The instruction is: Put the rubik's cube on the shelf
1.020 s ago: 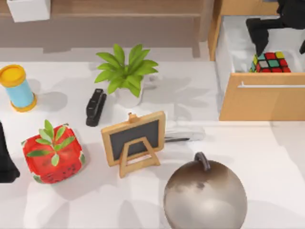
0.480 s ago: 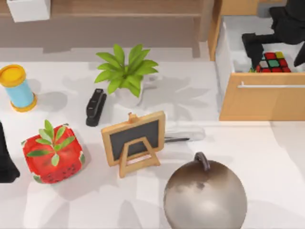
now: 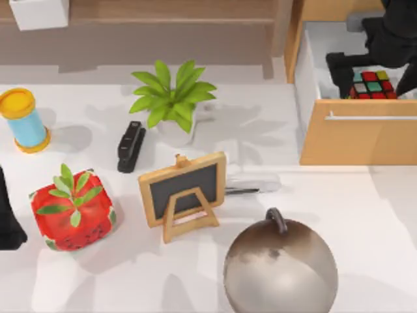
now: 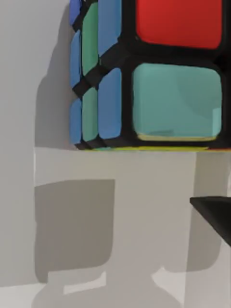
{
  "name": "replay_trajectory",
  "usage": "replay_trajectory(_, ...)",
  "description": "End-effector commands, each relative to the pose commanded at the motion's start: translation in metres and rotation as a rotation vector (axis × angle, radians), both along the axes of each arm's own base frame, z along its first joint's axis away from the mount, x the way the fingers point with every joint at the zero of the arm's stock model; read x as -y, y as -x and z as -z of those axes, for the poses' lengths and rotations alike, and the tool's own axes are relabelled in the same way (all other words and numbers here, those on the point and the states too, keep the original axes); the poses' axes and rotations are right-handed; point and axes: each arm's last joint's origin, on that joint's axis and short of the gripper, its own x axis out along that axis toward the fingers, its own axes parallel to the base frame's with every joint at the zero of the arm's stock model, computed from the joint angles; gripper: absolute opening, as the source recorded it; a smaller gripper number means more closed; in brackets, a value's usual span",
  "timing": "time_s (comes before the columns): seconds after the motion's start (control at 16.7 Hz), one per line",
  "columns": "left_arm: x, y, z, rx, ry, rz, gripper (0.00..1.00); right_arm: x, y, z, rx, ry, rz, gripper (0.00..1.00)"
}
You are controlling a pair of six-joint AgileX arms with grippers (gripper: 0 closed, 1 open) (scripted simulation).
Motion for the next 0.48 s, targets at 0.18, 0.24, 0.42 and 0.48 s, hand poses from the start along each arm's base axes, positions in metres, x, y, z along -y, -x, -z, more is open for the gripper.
replay_trajectory(0.18,0.0000,0.0000,0.0000,0.000,0.000,0.000,1.00,0.0000,0.0000,0.0000,0.000,0.000,0.000,0.77)
replay_trajectory(0.24,0.0000,0.0000,0.0000,0.000,0.000,0.000,1.00,0.0000,0.0000,0.0000,0.000,0.000,0.000,0.70)
replay_trajectory(0.42,0.0000,0.0000,0.0000,0.000,0.000,0.000,1.00,0.0000,0.0000,0.0000,0.000,0.000,0.000,0.47)
replay_trajectory(0.48,0.0000,0.0000,0.0000,0.000,0.000,0.000,1.00,0.0000,0.0000,0.0000,0.000,0.000,0.000,0.40)
